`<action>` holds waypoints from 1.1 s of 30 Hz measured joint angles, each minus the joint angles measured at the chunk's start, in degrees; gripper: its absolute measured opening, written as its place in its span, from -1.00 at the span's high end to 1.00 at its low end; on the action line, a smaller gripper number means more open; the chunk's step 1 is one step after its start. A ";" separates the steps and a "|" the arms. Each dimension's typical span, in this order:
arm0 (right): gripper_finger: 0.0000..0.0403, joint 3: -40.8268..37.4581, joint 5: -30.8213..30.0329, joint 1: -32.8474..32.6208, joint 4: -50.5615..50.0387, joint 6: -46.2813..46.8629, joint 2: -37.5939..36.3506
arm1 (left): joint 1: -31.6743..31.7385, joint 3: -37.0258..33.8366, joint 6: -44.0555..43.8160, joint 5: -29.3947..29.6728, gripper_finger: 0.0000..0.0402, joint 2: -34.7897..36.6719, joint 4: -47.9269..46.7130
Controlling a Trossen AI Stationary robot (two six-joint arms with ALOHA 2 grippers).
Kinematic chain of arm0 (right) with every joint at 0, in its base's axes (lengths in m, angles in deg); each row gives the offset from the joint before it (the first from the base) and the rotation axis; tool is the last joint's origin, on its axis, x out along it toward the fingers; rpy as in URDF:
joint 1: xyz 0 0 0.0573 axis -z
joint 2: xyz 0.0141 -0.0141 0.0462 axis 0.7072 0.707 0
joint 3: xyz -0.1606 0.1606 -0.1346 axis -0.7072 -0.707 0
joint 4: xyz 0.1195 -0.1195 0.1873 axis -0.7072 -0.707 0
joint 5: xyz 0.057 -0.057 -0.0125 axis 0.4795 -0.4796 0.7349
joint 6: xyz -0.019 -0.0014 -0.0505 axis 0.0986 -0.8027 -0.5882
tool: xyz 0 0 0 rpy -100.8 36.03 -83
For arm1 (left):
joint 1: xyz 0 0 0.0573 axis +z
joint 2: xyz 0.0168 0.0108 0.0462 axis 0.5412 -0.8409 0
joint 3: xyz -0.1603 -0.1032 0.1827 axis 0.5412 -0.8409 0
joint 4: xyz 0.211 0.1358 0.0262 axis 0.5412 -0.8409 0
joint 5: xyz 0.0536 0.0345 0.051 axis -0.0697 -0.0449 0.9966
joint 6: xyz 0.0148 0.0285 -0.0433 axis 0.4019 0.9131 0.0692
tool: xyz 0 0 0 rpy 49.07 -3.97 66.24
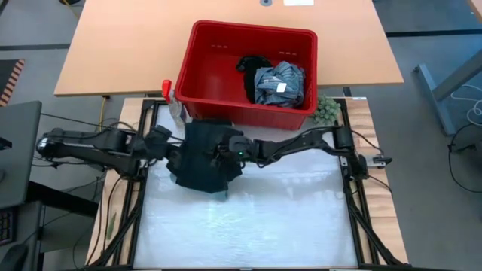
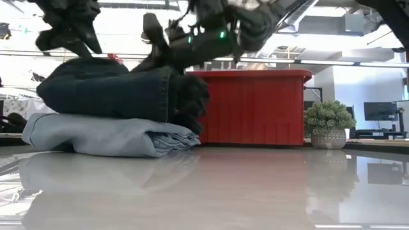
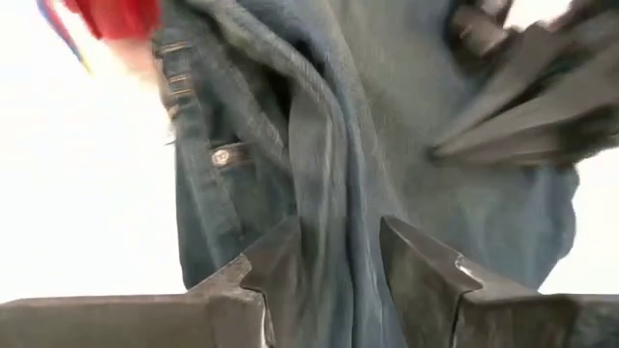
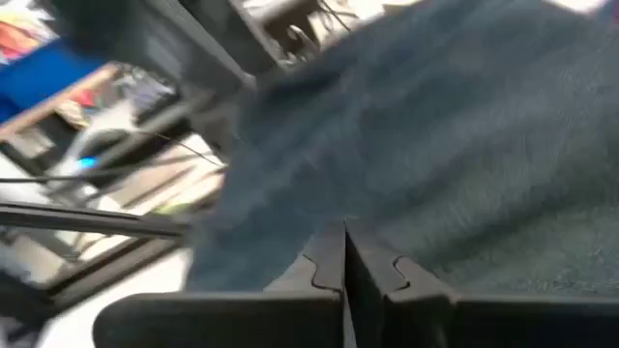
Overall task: Fold laundry
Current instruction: Stack the black pants on the blue pants
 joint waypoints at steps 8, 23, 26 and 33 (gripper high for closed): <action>0.92 0.13 -0.52 1.02 -0.53 0.17 5.33 | -5.41 -2.67 12.63 7.86 0.35 8.19 22.48; 0.91 0.04 -1.34 0.30 -3.22 -6.06 5.60 | 1.41 -10.10 31.58 18.21 0.35 -15.13 40.57; 0.91 0.02 -1.51 -0.17 -3.23 -7.87 5.62 | 4.47 -10.10 28.70 21.47 0.35 -16.89 36.52; 0.91 0.00 -1.46 -0.31 -3.45 -9.29 5.62 | 9.79 -14.03 25.93 18.25 0.35 -20.60 35.69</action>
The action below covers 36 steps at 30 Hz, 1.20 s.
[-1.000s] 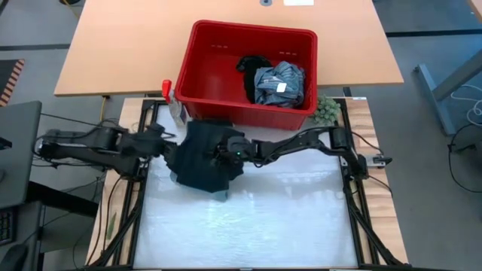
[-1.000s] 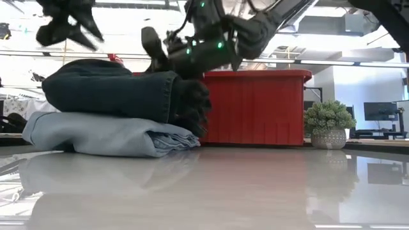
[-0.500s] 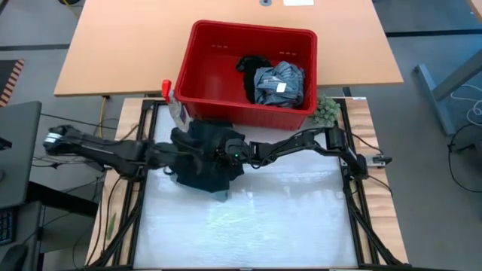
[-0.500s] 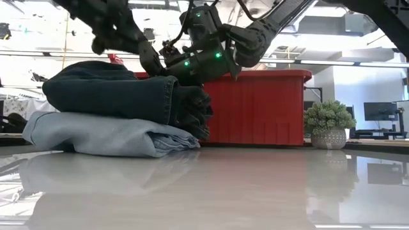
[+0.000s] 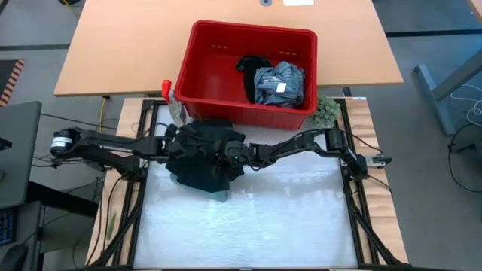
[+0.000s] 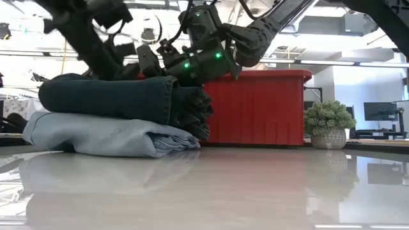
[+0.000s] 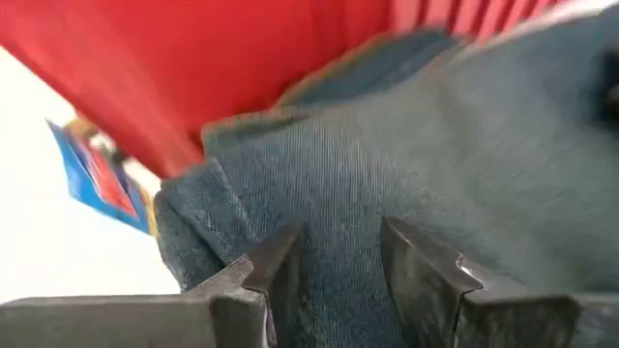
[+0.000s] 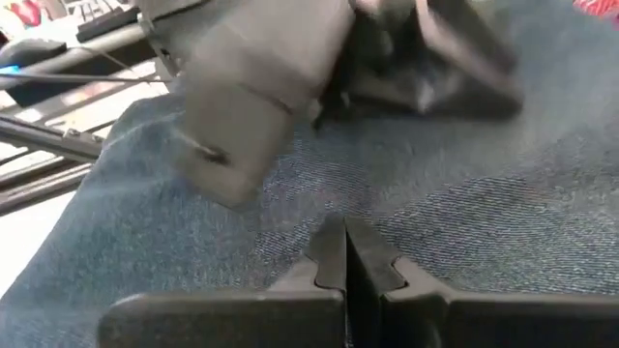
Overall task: Fold laundry
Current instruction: Stack the black pants on the blue pants
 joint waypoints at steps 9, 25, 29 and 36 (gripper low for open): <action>0.91 -0.28 4.10 -2.25 -1.56 -3.35 -3.58 | 0.94 -7.45 -0.22 -3.83 0.35 1.80 9.12; 0.91 0.17 -4.14 -11.79 3.41 0.80 5.64 | 4.10 -8.90 4.43 -7.26 0.35 2.75 9.38; 0.91 -0.07 -4.01 -12.15 1.68 1.17 2.94 | 4.63 -8.64 5.69 -8.22 0.35 4.26 8.59; 0.90 -0.28 3.37 -8.36 -5.62 1.39 -9.33 | 4.69 -1.11 15.99 -6.31 0.35 16.28 7.86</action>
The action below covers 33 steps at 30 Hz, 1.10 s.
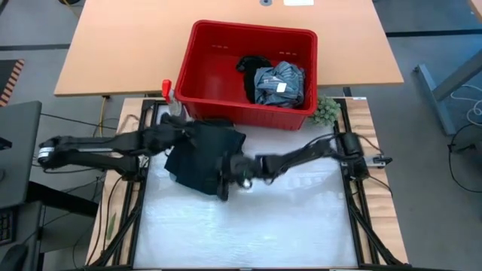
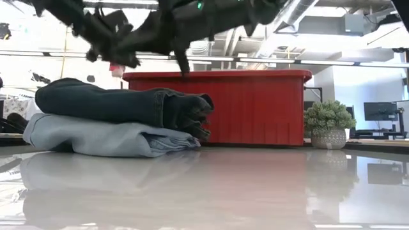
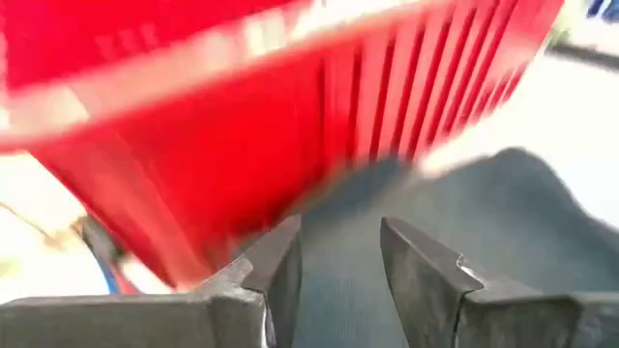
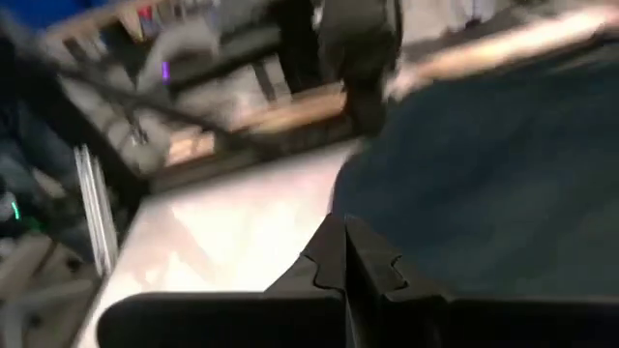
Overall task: Fold laundry
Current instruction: Stack the black pants on the blue pants
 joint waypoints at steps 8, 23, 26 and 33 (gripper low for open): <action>0.90 0.13 2.91 7.46 -0.87 0.61 -5.34 | -2.58 -1.45 -1.33 -15.03 0.35 12.37 -0.73; 0.90 0.25 2.14 15.40 16.42 -0.55 12.43 | -11.60 -24.79 -32.25 -8.39 0.35 18.45 1.48; 0.90 0.43 4.72 15.80 16.87 -0.68 14.06 | -11.60 -26.42 -38.22 -8.03 0.35 18.39 1.64; 0.90 0.19 11.42 15.89 16.84 -4.05 12.70 | -11.71 -26.58 -45.39 -9.86 0.35 16.27 2.10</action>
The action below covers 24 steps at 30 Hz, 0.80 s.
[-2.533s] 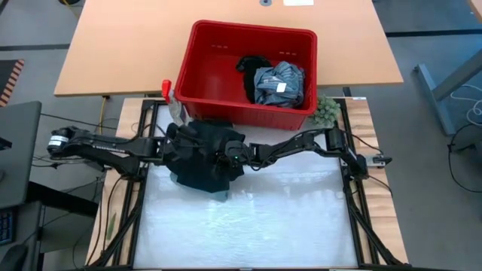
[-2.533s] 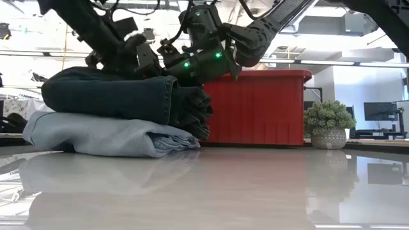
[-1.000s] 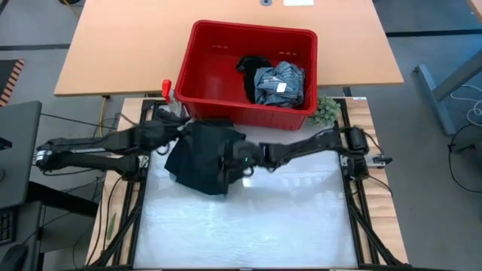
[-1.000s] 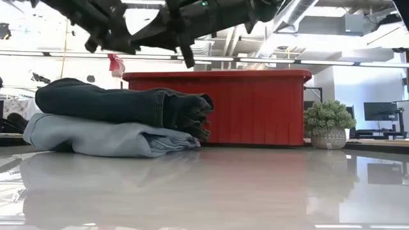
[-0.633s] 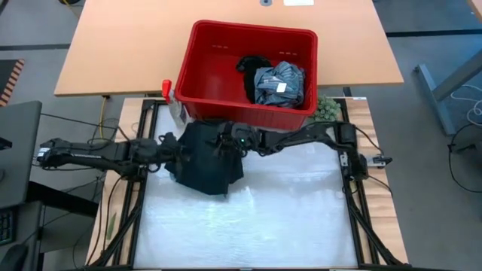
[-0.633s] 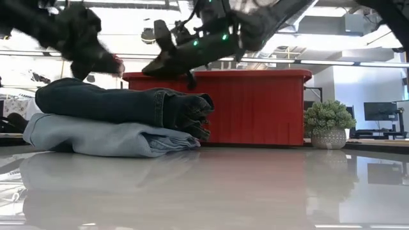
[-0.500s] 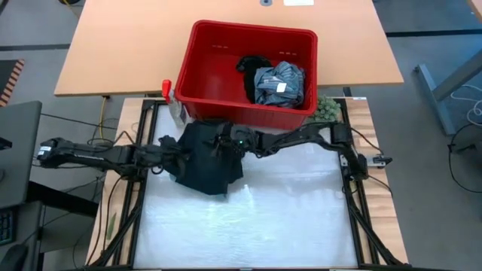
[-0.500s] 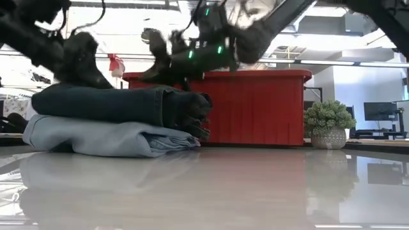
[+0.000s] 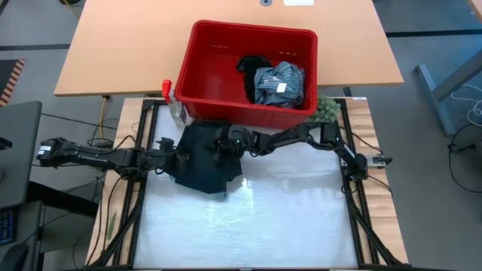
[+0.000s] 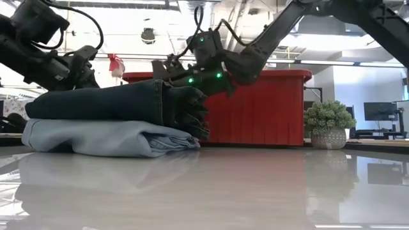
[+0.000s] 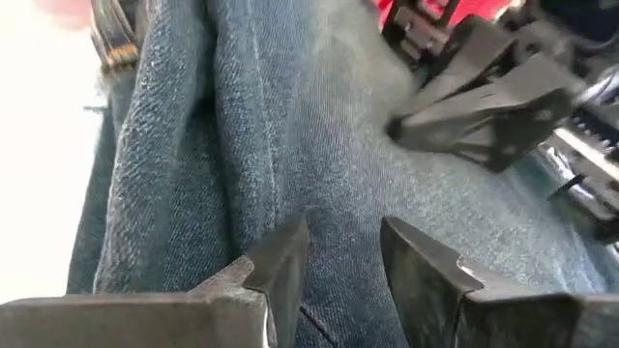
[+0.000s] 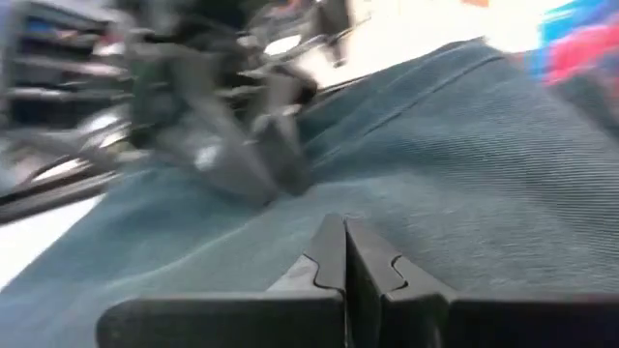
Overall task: Fold laundry
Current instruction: Stack the black pants on the blue pants, then fold the blue shirt from the red laundry bin
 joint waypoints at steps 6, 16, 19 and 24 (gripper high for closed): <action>0.90 -0.11 11.48 2.17 -6.62 -1.57 -6.56 | -3.09 -0.15 0.79 -2.52 0.35 -2.48 3.40; 0.90 -0.11 6.71 2.91 -26.28 -0.47 -29.41 | -5.71 7.81 16.78 -2.05 0.35 1.67 0.22; 0.90 -0.04 -3.77 5.62 -34.12 1.55 -38.07 | -5.66 11.37 21.14 -0.17 0.35 2.56 -2.19; 0.90 1.43 -13.52 16.39 -49.78 4.23 -46.21 | -5.68 14.38 26.28 3.56 0.35 2.37 -1.03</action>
